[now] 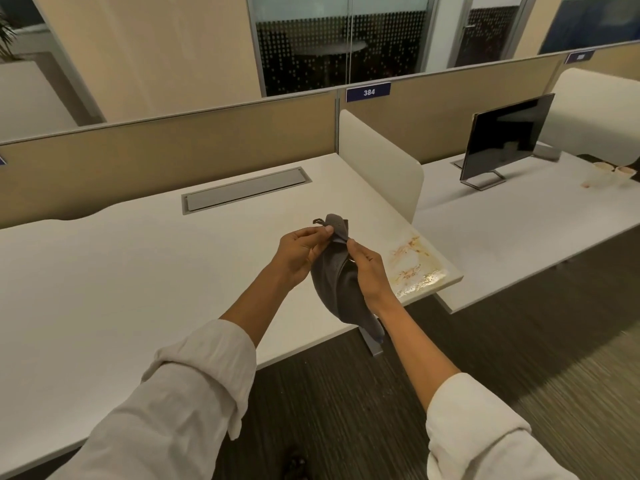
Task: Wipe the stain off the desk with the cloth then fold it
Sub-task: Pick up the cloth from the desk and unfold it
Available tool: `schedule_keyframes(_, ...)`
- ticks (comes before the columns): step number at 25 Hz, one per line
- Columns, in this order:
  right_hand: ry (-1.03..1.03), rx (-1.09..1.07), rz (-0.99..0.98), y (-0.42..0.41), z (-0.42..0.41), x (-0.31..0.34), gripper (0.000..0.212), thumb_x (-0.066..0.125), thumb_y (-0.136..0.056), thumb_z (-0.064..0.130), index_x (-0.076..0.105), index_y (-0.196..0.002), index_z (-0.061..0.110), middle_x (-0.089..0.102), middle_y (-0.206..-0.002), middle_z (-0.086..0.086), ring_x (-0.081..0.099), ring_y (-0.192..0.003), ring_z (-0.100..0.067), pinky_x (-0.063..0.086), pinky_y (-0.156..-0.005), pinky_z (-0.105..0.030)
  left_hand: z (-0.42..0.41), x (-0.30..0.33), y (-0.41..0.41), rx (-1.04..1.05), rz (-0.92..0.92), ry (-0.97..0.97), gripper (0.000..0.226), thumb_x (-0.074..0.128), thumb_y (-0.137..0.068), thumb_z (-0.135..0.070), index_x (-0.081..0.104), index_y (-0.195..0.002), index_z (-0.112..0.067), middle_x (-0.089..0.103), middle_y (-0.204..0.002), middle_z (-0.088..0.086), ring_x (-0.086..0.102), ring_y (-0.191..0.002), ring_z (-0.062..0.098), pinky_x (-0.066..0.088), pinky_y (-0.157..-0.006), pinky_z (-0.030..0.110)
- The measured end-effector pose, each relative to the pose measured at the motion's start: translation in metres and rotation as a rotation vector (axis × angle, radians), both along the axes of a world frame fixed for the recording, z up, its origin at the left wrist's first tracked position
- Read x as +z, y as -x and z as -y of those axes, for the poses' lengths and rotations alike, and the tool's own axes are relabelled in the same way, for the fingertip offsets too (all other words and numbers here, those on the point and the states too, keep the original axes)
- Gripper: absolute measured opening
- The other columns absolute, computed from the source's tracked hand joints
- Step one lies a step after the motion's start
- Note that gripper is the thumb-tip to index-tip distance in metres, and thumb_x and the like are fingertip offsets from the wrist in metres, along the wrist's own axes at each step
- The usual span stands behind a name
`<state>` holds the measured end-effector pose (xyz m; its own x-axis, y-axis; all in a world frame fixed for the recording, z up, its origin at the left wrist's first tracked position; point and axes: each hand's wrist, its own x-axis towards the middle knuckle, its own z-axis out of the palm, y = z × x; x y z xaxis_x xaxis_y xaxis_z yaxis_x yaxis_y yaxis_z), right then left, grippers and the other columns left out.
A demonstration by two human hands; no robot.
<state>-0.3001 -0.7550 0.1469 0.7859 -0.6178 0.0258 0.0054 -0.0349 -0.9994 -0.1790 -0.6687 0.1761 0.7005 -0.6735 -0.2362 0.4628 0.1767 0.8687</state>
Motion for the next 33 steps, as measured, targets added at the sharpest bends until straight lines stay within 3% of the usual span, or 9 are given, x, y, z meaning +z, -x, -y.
schedule_keyframes(3,-0.036,-0.028,0.006,-0.004,0.008,-0.002,0.031,0.048,-0.093,0.051,0.075,-0.099,0.037,0.074,-0.100,0.005,0.067,-0.100,-0.015,0.053,-0.094,-0.036,0.005,-0.001,-0.008,-0.017,0.009,0.015,0.012,0.070,-0.085,-0.005,0.071,-0.096,0.000,0.075,-0.083,0.007,0.074,-0.081,0.019,0.059,-0.072,0.024)
schedule_keyframes(9,-0.114,-0.100,-0.011,-0.035,0.019,0.003,0.032,0.041,-0.102,0.039,0.070,-0.088,0.034,0.071,-0.090,0.008,0.066,-0.093,-0.011,0.053,-0.089,-0.036,0.006,0.008,-0.047,-0.011,0.012,0.021,0.010,0.066,-0.086,-0.001,0.071,-0.095,-0.001,0.074,-0.087,0.009,0.073,-0.081,0.018,0.057,-0.070,0.021)
schedule_keyframes(12,-0.304,-0.149,-0.013,-0.062,0.044,0.026,0.027,0.040,-0.102,0.040,0.060,-0.113,0.025,0.061,-0.120,-0.002,0.054,-0.119,-0.027,0.046,-0.094,-0.044,0.000,0.021,-0.094,0.022,0.005,0.029,0.014,0.062,-0.088,0.004,0.066,-0.098,-0.005,0.075,-0.081,0.006,0.073,-0.074,0.014,0.056,-0.066,0.019)
schedule_keyframes(15,-0.308,-0.120,-0.074,-0.093,0.080,0.057,0.037,0.042,-0.102,0.037,0.049,-0.130,0.015,0.054,-0.128,-0.010,0.059,-0.106,-0.026,0.055,-0.080,-0.038,-0.005,0.042,-0.147,0.072,0.012,-0.015,0.023,0.060,-0.088,0.005,0.057,-0.089,-0.018,0.068,-0.058,-0.005,0.062,-0.048,0.003,0.051,-0.049,0.013)
schedule_keyframes(18,-0.164,-0.096,-0.175,-0.129,0.112,0.081,0.033,0.043,-0.102,0.032,0.052,-0.125,0.010,0.057,-0.117,-0.012,0.060,-0.098,-0.027,0.053,-0.063,-0.029,-0.002,0.060,-0.198,0.147,0.013,0.002,0.025,0.061,-0.086,0.002,0.057,-0.084,-0.022,0.068,-0.061,-0.008,0.063,-0.051,0.003,0.047,-0.045,0.014)
schedule_keyframes(22,-0.094,-0.157,-0.177,-0.170,0.158,0.093,0.028,0.044,-0.102,0.031,0.056,-0.118,0.012,0.059,-0.124,-0.015,0.056,-0.115,-0.034,0.052,-0.085,-0.045,0.009,0.069,-0.241,0.248,0.066,-0.047,0.027,0.064,-0.078,0.003,0.059,-0.078,-0.023,0.065,-0.075,-0.004,0.065,-0.064,0.010,0.048,-0.058,0.026)
schedule_keyframes(25,-0.190,-0.152,-0.128,-0.191,0.178,0.103,0.025,0.046,-0.102,0.029,0.055,-0.117,0.011,0.057,-0.113,-0.005,0.055,-0.117,-0.030,0.048,-0.090,-0.042,0.014,0.070,-0.255,0.314,0.169,-0.061,0.029,0.061,-0.079,0.010,0.056,-0.079,-0.019,0.060,-0.076,0.000,0.063,-0.068,0.013,0.051,-0.063,0.031)
schedule_keyframes(30,-0.241,0.087,0.056,-0.190,0.189,0.102,0.029,0.038,-0.101,0.023,0.064,-0.088,0.022,0.065,-0.091,0.003,0.063,-0.087,-0.014,0.051,-0.078,-0.028,-0.004,0.066,-0.248,0.290,0.312,0.025,0.029,0.049,-0.076,0.010,0.056,-0.076,-0.018,0.056,-0.077,0.002,0.056,-0.073,0.015,0.049,-0.063,0.027)
schedule_keyframes(33,-0.378,0.111,0.083,-0.163,0.200,0.064,0.038,0.035,-0.092,0.014,0.061,-0.064,0.017,0.058,-0.068,-0.002,0.055,-0.065,-0.011,0.045,-0.063,-0.026,-0.028,0.038,-0.210,0.034,0.387,-0.039,0.036,0.042,-0.075,0.006,0.060,-0.071,-0.024,0.059,-0.069,-0.004,0.056,-0.065,0.009,0.048,-0.060,0.022)
